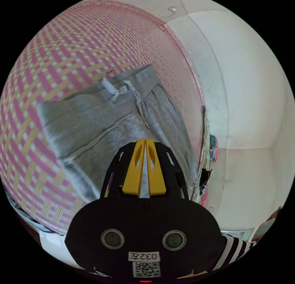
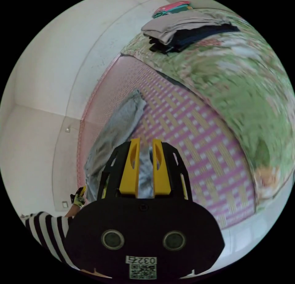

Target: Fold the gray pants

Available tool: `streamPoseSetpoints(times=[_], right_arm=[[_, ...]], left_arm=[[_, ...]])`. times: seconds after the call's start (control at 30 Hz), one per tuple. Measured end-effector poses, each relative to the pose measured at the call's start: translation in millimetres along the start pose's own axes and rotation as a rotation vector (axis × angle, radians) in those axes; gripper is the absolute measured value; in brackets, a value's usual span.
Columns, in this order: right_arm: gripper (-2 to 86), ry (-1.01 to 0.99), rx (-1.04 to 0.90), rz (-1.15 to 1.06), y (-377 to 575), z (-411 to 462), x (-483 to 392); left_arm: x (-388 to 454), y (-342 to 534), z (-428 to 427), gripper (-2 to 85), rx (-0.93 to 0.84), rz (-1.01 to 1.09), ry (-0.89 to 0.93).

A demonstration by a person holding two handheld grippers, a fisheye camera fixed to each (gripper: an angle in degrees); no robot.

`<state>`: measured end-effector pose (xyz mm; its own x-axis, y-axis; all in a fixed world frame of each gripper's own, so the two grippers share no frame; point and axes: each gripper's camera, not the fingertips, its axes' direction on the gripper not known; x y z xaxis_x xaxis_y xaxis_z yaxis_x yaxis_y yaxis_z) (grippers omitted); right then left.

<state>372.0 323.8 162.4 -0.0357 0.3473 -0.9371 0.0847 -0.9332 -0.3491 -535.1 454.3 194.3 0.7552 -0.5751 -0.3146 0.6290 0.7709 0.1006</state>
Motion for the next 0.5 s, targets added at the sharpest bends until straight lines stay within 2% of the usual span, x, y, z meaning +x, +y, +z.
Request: streamPoseSetpoints(times=[0.17, 0.3, 0.37, 0.5], right_arm=[[8.9, -0.091, 0.015, 0.117, 94.8, -35.0, 51.1], [10.0, -0.130, -0.056, 0.134, 111.3, -20.7, 55.7], [10.8, -0.183, -0.083, 0.146, 108.2, -6.5, 52.9], [6.2, -0.175, -0.124, 0.178, 97.0, 12.4, 46.4]], left_arm=[[-66.4, 58.1, -67.0, 3.0, 0.121, -0.101, 0.112], [-102.5, 76.5, -86.1, 4.1, 0.123, -0.159, 0.166], [-123.8, 83.0, -95.5, 4.4, 0.166, -0.218, 0.254], [-143.5, 89.4, -106.1, 5.4, 0.210, -0.283, 0.303]])
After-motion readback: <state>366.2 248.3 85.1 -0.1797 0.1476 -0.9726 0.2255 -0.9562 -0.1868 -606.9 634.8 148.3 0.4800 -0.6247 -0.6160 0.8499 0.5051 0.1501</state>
